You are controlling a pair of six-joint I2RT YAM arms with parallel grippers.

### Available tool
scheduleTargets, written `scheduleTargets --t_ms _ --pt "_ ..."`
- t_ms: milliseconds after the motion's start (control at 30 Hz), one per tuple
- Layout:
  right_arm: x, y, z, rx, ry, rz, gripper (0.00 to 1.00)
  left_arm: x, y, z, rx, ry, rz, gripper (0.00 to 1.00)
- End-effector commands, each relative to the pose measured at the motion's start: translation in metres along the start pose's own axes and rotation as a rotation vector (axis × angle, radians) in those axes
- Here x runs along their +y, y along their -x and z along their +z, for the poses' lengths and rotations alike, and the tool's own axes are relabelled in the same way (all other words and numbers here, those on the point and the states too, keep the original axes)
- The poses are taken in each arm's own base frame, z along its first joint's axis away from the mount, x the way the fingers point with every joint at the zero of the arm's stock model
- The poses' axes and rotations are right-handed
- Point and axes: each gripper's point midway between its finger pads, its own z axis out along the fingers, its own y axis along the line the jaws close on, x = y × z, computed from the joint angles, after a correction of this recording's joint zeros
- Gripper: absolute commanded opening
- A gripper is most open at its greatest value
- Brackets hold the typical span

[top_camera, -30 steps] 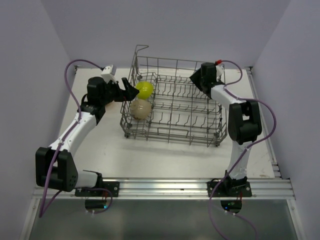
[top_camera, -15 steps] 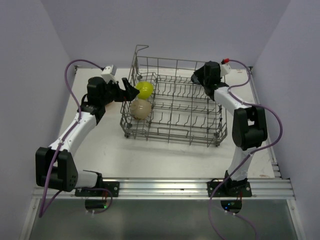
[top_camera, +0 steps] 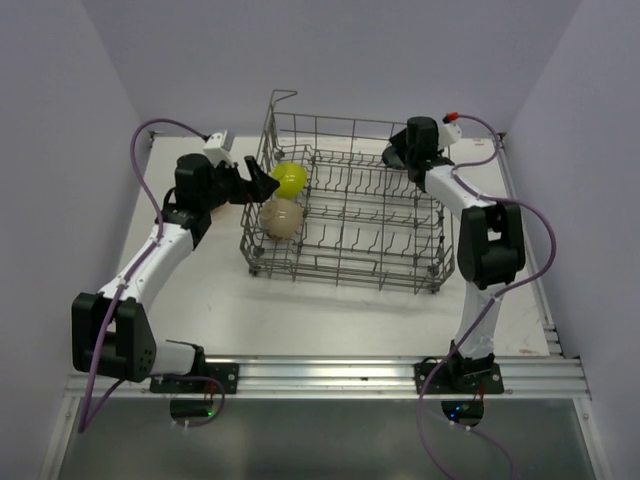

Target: Unload the bowls from the dish rack

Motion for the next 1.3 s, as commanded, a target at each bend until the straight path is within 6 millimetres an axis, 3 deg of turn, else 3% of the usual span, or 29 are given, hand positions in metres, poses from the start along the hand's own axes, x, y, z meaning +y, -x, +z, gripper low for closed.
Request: scheduleTargets --t_ms 0,267,500,800,1033,1267 --pt "0.010 0.013 0.008 -0.053 -0.006 0.026 0.59 -0.014 0.020 0.002 -0.043 -0.049 0.015 1.00" --pt "0.006 0.003 0.023 -0.046 -0.018 0.026 0.38 -0.014 0.019 0.003 -0.040 -0.051 0.013 1.00" --pt "0.012 0.009 0.012 -0.041 0.005 0.021 0.01 -0.012 0.018 0.004 -0.038 -0.045 0.015 1.00" --pt "0.013 0.015 -0.030 -0.004 0.069 0.027 0.00 -0.005 0.012 0.010 -0.018 -0.028 0.011 1.00" --pt "0.037 0.042 -0.074 -0.017 0.173 -0.024 0.00 0.002 0.008 0.013 -0.008 -0.003 0.017 1.00" --pt "0.057 0.048 -0.107 0.065 0.295 -0.055 0.00 0.003 0.007 0.014 -0.001 -0.002 0.015 1.00"
